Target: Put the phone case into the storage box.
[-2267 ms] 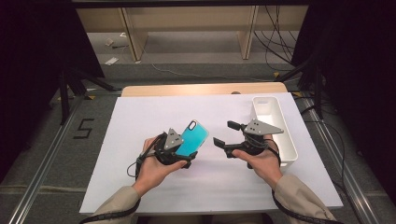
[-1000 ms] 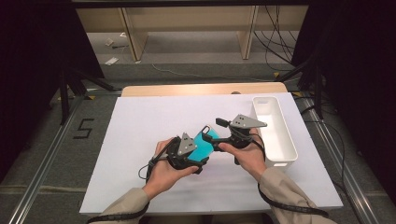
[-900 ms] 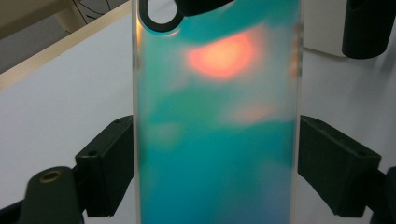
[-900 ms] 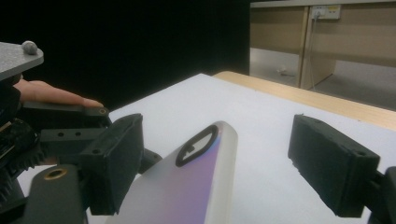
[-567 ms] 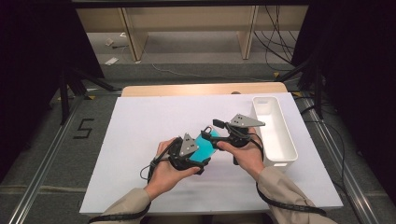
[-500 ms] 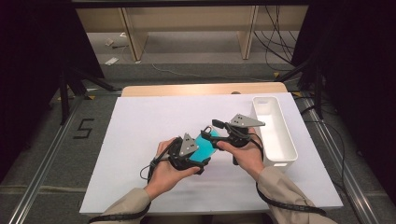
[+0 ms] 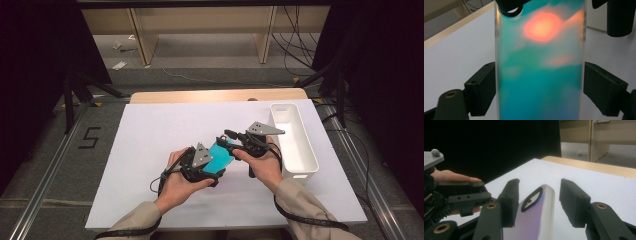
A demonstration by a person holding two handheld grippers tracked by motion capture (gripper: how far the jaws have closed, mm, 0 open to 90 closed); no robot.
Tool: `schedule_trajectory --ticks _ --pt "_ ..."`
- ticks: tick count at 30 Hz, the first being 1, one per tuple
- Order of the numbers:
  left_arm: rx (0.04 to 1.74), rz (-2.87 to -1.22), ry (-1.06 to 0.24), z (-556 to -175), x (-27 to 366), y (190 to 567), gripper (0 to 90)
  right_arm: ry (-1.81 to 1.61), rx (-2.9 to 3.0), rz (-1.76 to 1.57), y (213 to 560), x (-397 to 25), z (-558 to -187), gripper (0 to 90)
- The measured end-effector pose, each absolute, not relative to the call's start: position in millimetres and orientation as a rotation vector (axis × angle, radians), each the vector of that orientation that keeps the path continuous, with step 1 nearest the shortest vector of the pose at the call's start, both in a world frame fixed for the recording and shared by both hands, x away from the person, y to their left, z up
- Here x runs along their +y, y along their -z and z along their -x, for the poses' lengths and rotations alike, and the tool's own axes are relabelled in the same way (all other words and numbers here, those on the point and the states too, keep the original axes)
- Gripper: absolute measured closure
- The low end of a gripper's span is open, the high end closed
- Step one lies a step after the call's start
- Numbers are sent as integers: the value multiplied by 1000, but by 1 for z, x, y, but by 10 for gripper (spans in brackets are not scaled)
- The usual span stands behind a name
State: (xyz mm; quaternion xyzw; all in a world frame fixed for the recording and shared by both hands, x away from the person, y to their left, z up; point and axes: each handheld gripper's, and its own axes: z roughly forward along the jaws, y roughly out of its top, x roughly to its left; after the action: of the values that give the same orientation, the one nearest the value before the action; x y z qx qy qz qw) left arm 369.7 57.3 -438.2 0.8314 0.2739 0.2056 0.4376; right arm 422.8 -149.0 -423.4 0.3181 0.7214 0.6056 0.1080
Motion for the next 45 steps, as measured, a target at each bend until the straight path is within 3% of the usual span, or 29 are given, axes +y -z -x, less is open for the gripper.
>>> schedule_trajectory --ticks 14,36,45 --pt "680 -2066 -518 -370 57 439 170 -1806 2132 -954 424 -149 -425 659" --pt "616 -2082 -583 -368 56 441 168 -1937 2156 -1046 412 -148 -418 797" --pt "610 -2062 -542 -371 61 440 156 -1897 2202 -907 397 -145 -412 803"
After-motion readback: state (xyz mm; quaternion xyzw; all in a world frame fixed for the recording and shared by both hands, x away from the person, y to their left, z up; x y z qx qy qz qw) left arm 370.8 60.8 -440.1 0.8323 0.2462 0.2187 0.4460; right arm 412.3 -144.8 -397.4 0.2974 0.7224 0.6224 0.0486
